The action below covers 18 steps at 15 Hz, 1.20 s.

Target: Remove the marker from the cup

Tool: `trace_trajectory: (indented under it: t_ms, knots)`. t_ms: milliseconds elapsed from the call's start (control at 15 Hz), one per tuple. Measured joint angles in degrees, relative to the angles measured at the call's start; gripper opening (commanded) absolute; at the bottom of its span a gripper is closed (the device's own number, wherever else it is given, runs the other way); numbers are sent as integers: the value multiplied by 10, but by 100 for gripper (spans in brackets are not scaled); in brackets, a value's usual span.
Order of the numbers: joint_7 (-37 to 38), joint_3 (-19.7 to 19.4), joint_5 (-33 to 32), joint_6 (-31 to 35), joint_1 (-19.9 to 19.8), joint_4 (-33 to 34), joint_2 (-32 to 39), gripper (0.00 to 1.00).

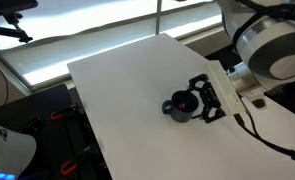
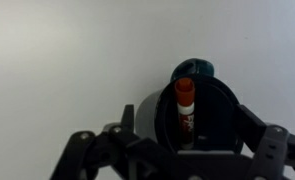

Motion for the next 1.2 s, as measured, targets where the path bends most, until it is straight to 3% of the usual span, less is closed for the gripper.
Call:
trace_trajectory:
  t_ms: [67, 533, 667, 800, 1133, 1200]
  knots:
    - [0, 0, 0, -4, -2, 14, 11, 72]
    - [0, 5, 0, -33, -16, 93, 72, 16]
    - [0, 6, 0, -40, -20, 108, 83, 54]
    - [0, 7, 0, -48, -22, 119, 89, 62]
    - [1, 7, 0, -51, -15, 124, 88, 100]
    - [1, 7, 0, -51, -12, 124, 87, 100]
